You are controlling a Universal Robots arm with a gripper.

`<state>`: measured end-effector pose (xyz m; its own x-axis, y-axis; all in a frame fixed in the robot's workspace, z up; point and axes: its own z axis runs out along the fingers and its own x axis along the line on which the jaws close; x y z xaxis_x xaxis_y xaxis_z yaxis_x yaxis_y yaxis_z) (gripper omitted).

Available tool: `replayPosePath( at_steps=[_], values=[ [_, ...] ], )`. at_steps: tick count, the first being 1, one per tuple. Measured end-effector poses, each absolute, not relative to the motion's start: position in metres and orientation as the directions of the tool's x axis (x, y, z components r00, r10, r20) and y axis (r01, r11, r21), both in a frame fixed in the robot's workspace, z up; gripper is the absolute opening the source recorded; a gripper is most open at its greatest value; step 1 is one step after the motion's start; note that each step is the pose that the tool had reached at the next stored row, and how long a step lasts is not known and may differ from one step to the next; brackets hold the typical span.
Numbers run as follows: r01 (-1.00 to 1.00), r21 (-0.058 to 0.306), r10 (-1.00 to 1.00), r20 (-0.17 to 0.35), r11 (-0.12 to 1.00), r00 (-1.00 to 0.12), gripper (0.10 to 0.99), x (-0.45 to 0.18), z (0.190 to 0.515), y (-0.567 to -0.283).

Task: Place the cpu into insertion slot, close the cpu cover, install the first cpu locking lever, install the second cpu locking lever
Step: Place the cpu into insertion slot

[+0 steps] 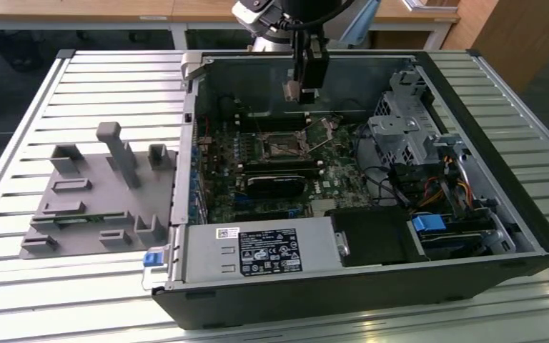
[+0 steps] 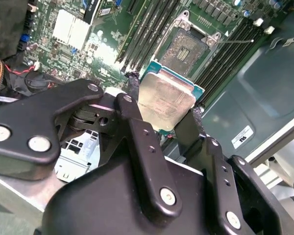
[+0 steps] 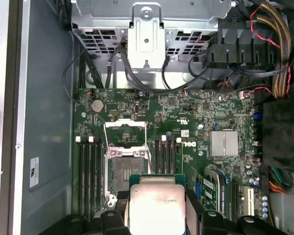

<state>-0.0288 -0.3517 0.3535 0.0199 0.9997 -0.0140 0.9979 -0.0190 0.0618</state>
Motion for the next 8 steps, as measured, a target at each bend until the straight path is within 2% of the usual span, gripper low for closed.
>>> replayPosePath(
  at_steps=[8],
  values=[
    [0.998, 0.062, 1.0, -0.014, -0.019, 0.02, 0.541, -0.0288, 0.3429, -0.3451]
  ],
)
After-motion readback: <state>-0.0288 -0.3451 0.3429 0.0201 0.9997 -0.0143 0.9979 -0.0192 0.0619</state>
